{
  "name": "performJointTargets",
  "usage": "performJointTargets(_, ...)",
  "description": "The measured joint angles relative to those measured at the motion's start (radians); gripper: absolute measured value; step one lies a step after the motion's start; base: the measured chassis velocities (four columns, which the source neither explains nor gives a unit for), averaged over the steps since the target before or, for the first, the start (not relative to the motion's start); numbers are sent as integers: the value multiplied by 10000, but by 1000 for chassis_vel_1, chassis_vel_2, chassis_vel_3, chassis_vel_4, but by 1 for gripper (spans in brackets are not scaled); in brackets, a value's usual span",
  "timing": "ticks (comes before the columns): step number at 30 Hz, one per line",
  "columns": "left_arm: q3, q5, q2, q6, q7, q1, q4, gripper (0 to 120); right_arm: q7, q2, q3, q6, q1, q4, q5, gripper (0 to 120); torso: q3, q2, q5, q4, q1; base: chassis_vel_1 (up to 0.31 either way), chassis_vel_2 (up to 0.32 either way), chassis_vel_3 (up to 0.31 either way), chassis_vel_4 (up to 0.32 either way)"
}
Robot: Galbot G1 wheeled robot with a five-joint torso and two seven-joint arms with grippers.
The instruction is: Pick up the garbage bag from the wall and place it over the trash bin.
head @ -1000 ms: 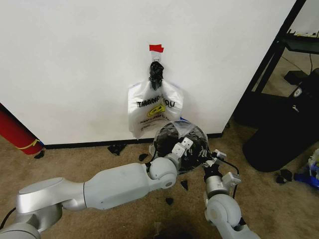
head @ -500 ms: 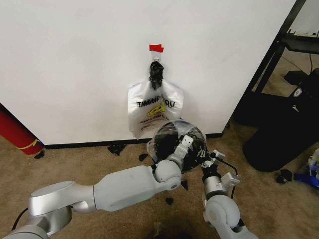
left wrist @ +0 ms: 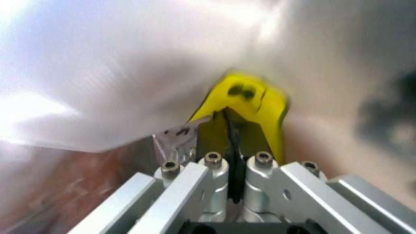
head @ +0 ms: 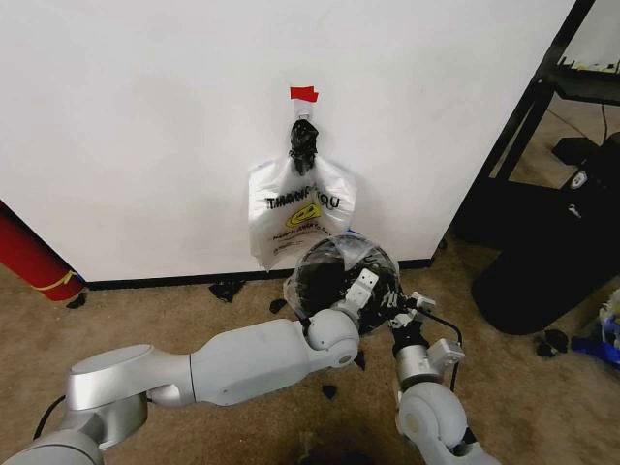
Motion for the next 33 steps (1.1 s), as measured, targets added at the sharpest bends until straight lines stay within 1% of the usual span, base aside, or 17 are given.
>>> performJointTargets(3, 3, -225, 171, 164, -200, -156, -410, 0, 4, -15, 53, 19, 86, -72, -6, 1, 0, 0, 0, 1, 0, 0, 0, 0, 0)
performJointTargets(7, 9, -294, 215, 291, -351, -231, -503, 0, 16, -45, 74, 21, 121, -80, 4, 1, 0, 0, 0, 2, 0, 0, 0, 0, 0)
performJointTargets(9, 9, -258, 130, 380, -454, -259, -334, 0, 18, -61, 69, 21, 112, -25, 37, 1, 0, 0, 1, 2, 0, 0, 0, 0, 0)
performJointTargets(11, -29, -206, -70, 389, -517, -255, 24, 0, -32, -61, 49, 23, 81, 48, 35, 1, 0, 0, 0, 1, 0, 0, 0, 0, 0)
performJointTargets(14, -41, -188, -182, 395, -555, -253, 212, 0, -72, -63, 42, 24, 71, 63, 23, 1, 0, 0, 1, 1, 0, 0, 0, 0, 0)
performJointTargets(15, -41, -160, -346, 417, -597, -260, 549, 0, -110, -99, 28, 35, 54, 99, 12, 1, 0, 0, 0, 1, 0, 0, 0, 0, 0)
performJointTargets(16, -43, -178, -406, 418, -608, -269, 666, 0, -132, -114, 17, 39, 36, 118, 4, 1, 0, 0, 1, 1, 0, 0, 0, 0, 0)
performJointTargets(25, -68, -754, -674, 646, -703, -449, 1096, 0, -231, -101, -88, 116, -99, 141, -197, 1, 0, 0, 1, 1, 0, 0, 0, 0, 0)
performJointTargets(29, -33, -1237, -810, 927, -840, -553, 1298, 0, -237, -74, -134, 126, -130, 141, -250, 1, 0, 0, 1, 1, 0, 0, 0, 0, 0)
performJointTargets(33, 3, -1299, -876, 1009, -848, -577, 1424, 0, -237, -56, -137, 129, -157, 172, -255, 1, 0, 0, 0, 1, 0, 0, 0, 0, 0)
